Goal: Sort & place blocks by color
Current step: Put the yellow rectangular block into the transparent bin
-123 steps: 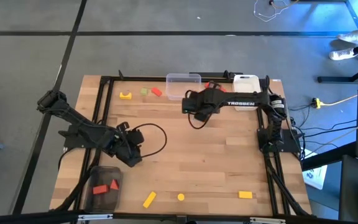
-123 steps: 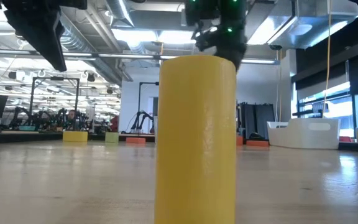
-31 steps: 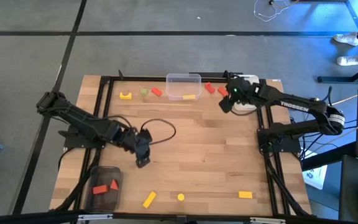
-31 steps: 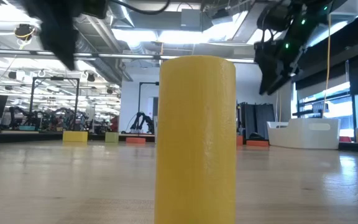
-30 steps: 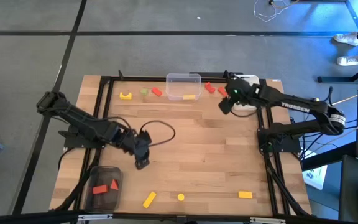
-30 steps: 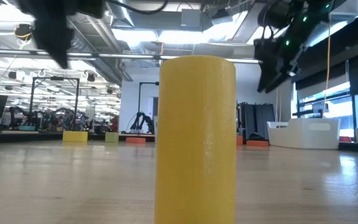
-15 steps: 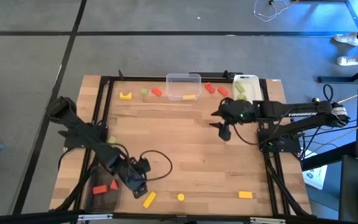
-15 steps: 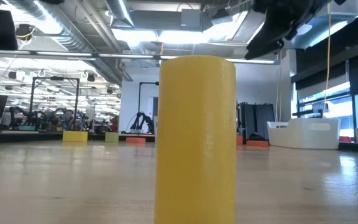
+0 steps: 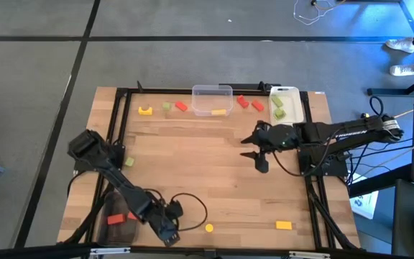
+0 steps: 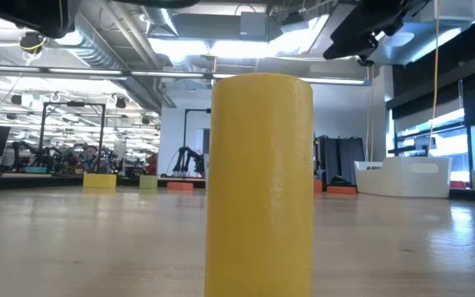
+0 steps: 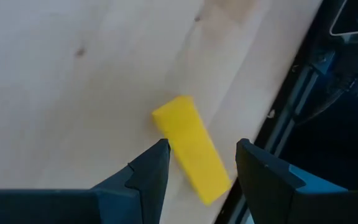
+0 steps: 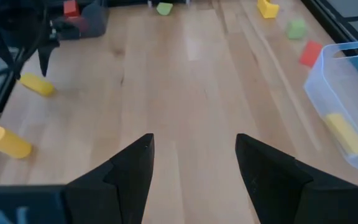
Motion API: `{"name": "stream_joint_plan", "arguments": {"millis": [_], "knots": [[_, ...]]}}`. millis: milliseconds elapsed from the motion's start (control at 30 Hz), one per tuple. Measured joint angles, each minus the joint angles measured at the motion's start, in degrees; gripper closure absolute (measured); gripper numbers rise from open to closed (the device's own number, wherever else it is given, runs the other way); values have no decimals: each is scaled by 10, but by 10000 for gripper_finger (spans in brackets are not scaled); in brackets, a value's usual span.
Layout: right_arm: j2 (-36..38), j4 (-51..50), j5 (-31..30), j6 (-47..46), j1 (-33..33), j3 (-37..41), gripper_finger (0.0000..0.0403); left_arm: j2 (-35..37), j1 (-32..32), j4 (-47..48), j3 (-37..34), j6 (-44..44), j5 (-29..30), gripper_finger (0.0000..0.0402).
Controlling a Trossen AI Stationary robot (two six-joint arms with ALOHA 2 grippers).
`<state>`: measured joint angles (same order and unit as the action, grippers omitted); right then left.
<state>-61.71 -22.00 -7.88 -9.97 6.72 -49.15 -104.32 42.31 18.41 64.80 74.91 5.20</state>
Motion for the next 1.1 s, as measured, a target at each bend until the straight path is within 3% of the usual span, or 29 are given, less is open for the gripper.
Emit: {"name": "stream_joint_plan", "arguments": {"millis": [200, 433, 533, 733, 1100], "knots": [[0, 12, 0, -3, 3, 0, 176, -32, 4, 18, 54, -24, 4, 227], [0, 17, 0, -2, 3, 0, 176, -32, 10, 159, 121, -28, 36, 227], [0, 17, 0, -1, 3, 0, 176, -31, 14, 208, 131, 26, 43, 227], [0, 17, 0, 0, 3, 0, 176, -32, 12, 211, 131, 111, 37, 227], [0, 16, -1, 1, 3, 0, 176, -59, 17, 207, 130, 120, 12, 227]]}}
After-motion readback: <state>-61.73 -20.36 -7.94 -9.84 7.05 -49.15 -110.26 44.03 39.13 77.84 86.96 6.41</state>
